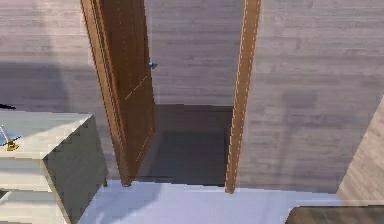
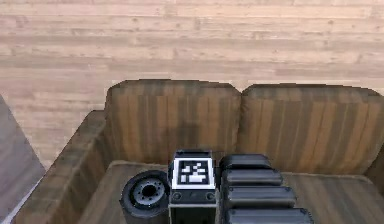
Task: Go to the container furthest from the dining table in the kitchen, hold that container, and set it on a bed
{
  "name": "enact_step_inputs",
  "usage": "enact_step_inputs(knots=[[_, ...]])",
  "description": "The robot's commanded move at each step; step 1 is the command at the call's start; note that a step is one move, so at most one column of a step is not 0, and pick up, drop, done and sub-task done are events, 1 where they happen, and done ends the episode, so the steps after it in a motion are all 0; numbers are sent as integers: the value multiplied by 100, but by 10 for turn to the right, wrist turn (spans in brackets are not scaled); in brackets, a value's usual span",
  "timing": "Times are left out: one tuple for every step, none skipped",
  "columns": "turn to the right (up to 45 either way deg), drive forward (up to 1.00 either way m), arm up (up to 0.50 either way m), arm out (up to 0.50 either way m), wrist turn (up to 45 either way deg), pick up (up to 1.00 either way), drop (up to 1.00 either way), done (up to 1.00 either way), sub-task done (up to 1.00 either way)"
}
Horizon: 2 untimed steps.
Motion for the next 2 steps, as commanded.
enact_step_inputs(knots=[[0, 100, 0, 0, 0, 0, 0, 0, 0], [0, 100, 0, 0, 0, 0, 0, 0, 0]])
